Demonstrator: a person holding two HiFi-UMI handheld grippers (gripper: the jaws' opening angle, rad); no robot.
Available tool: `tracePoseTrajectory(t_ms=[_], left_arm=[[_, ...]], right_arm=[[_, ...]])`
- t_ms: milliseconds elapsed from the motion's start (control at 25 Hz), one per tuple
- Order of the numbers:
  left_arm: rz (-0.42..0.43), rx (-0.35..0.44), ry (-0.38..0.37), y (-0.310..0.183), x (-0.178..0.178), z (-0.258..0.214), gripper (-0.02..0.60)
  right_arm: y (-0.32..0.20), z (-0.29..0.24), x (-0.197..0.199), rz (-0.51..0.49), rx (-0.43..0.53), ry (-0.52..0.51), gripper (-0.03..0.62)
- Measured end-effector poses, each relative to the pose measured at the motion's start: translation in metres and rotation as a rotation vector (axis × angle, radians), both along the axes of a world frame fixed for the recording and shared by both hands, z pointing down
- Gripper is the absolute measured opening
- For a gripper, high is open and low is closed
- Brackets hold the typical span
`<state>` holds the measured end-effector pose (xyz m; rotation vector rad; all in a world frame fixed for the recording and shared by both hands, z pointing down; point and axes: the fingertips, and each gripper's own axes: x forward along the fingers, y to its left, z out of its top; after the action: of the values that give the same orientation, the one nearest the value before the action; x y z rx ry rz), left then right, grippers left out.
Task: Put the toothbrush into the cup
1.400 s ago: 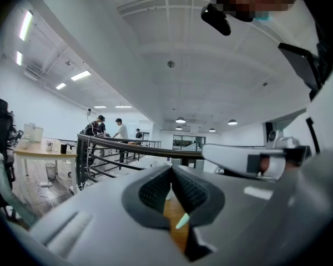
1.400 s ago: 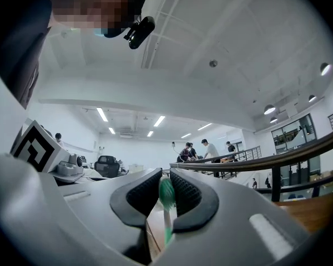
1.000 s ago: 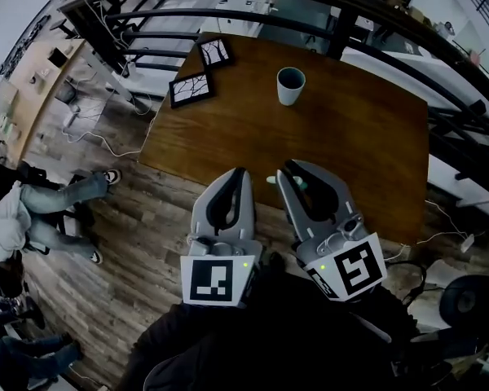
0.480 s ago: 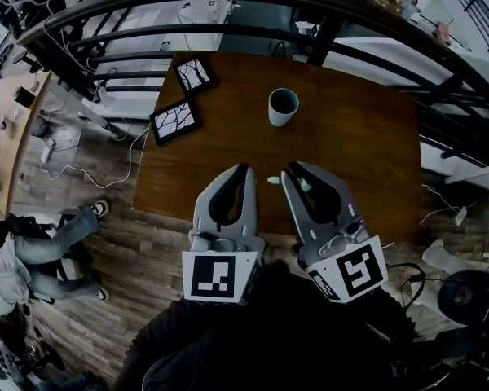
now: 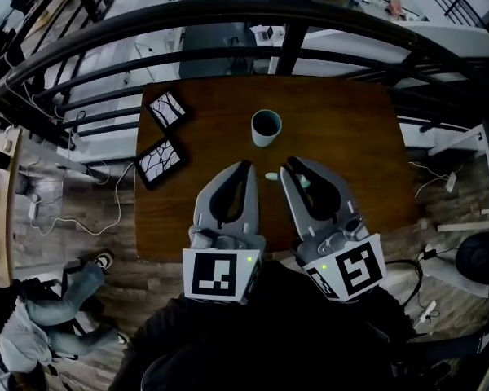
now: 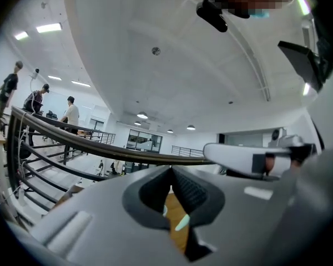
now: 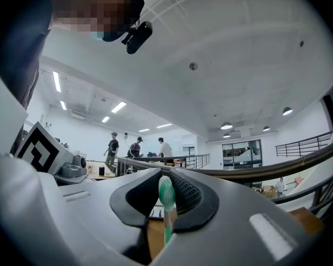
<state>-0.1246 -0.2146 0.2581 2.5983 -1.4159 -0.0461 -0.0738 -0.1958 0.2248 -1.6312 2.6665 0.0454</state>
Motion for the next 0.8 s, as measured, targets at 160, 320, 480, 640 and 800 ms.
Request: tracePoseTrajectory(t_ms=[160, 320, 480, 640, 800], left_arm=[[0.039, 0.005, 0.0, -0.008, 0.003, -0.002, 0.008], [0.055, 0.012, 0.002, -0.011, 0.004, -0.004, 0.008], [0.044, 0.02, 0.003, -0.017, -0.002, -0.004, 0.008], [0.028, 0.018, -0.001, -0.025, -0.005, -0.003, 0.008], [0.024, 0.005, -0.007, -0.032, -0.001, 0.003, 0.008]], right_arm=[[-0.008, -0.004, 0.003, 0.04, 0.01, 0.005, 0.044], [-0.012, -0.007, 0.001, 0.053, 0.015, 0.013, 0.044], [-0.019, -0.005, -0.005, 0.041, 0.018, 0.016, 0.044], [-0.026, -0.003, -0.006, 0.027, 0.012, 0.011, 0.044], [-0.036, 0.003, -0.002, 0.023, 0.0, 0.005, 0.044]])
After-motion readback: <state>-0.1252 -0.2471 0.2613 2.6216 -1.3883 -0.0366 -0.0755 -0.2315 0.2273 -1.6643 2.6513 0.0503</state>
